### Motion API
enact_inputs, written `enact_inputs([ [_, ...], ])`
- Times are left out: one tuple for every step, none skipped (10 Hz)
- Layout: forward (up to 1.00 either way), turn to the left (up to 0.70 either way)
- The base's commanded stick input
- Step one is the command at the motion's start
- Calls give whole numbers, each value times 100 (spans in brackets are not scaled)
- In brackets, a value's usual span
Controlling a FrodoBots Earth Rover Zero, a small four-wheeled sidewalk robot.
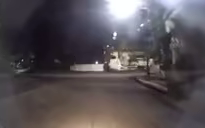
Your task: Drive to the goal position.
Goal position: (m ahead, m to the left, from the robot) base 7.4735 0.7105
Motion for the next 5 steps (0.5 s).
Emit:
enact_inputs([
  [70,-35],
  [70,-35],
  [70,-35],
  [70,0],
  [70,0],
])
